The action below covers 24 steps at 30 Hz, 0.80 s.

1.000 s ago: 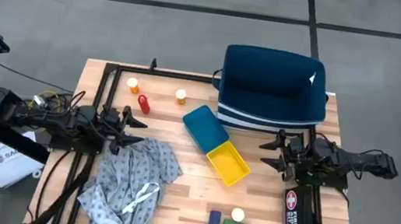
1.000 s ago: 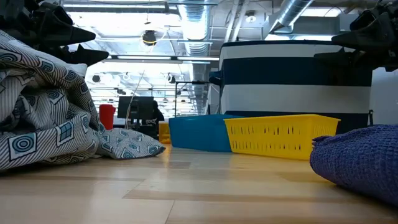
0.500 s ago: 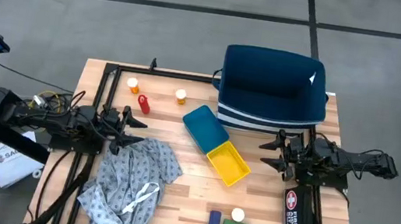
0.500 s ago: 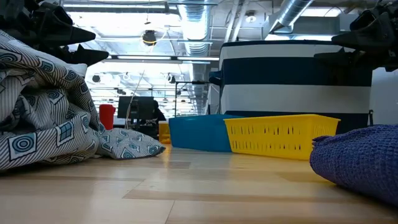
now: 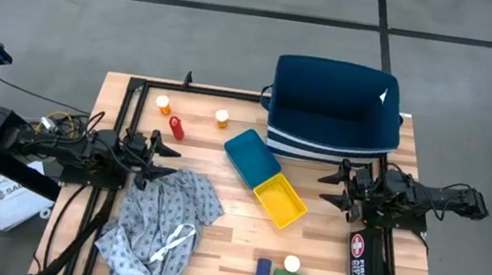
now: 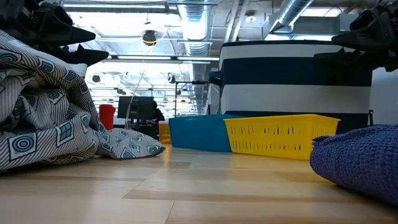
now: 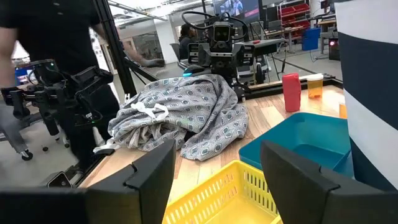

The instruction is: Pick & Place Medicine items

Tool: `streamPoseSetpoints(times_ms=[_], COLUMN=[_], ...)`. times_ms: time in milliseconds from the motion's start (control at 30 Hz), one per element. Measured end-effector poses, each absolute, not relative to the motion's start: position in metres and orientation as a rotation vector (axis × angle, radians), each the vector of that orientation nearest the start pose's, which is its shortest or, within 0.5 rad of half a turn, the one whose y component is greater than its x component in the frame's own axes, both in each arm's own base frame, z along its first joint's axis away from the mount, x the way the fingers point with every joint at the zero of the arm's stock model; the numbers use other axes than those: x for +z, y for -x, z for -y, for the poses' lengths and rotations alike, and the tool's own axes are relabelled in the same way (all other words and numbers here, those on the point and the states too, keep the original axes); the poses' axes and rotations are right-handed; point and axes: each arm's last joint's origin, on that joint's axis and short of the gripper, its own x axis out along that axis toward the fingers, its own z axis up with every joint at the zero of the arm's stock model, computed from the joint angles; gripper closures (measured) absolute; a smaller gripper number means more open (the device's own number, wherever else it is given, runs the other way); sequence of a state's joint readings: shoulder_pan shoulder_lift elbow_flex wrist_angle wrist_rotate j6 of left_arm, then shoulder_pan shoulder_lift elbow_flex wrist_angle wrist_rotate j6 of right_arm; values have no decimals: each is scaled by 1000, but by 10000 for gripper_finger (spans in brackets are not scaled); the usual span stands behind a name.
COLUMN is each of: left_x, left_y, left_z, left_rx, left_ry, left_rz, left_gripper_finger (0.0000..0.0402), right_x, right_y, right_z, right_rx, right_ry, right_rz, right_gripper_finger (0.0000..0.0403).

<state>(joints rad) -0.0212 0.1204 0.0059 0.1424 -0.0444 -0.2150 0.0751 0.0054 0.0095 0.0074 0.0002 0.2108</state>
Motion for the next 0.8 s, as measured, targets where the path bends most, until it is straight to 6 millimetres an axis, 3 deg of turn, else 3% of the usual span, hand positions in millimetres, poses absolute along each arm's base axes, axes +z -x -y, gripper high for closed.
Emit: streamPoseSetpoints(times_ms=[700, 800], left_x=[171, 176], left_y=[-105, -104], left_z=[1, 1], left_rx=[19, 10], left_ry=[217, 288], left_rz=[46, 97], left_gripper_finger=[151, 151], right_x=[167, 167], right_y=[-97, -97], right_z=[-7, -7], right_rx=[76, 75], right_ry=[-211, -211], right_rz=[4, 4], right_gripper_finger=[173, 173])
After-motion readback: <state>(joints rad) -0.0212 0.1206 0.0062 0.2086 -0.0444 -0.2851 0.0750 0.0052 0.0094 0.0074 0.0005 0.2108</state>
